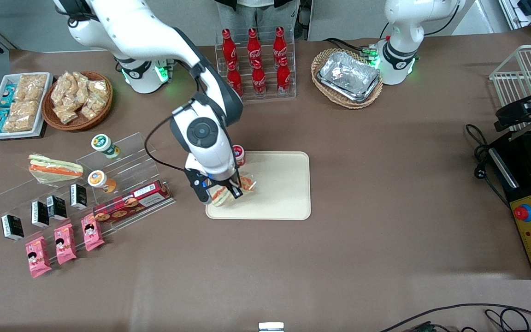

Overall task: Place sandwich on tray
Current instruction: 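Carry the sandwich with the right gripper over the cream tray, then lower the sandwich onto the tray and open the right gripper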

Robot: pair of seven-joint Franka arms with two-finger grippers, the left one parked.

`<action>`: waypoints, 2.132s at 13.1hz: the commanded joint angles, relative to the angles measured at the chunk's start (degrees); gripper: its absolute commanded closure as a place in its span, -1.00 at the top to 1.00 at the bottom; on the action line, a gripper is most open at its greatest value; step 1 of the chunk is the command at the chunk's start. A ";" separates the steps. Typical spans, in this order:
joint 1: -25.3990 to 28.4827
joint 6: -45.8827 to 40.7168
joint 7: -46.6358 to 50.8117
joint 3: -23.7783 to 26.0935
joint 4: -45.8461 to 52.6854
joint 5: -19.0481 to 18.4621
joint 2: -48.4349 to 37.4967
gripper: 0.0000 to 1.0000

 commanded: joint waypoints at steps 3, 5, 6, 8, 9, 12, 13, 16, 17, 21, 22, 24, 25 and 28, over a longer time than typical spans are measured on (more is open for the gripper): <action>2.28 2.90 9.36 -0.69 6.44 -0.18 8.51 -0.81; 2.54 3.42 11.75 -0.69 6.44 0.09 9.39 -0.81; 3.07 4.13 11.84 -0.69 6.44 0.17 9.83 -0.81; 3.07 5.97 12.02 -0.69 6.44 0.44 10.97 -0.81; 3.07 6.50 13.06 -0.69 6.53 0.35 11.41 -0.81; 3.07 8.08 15.09 -0.69 6.62 0.26 12.73 -0.81; 3.07 8.26 15.18 -0.60 6.62 0.35 12.99 -0.81; 3.07 8.44 17.55 -0.69 8.20 0.18 14.40 -0.81; 3.07 8.44 17.56 -0.78 8.37 0.17 14.66 -0.81; 2.46 8.44 18.87 -0.95 8.46 0.26 15.37 -0.65; 2.28 8.44 19.05 -0.95 8.46 0.26 15.46 -0.40; 2.11 8.44 20.27 -1.04 8.46 0.26 15.55 -0.05; 2.11 8.44 20.63 -1.13 8.46 0.26 15.55 0.02; 2.02 8.44 21.24 -1.13 8.46 0.26 15.72 0.61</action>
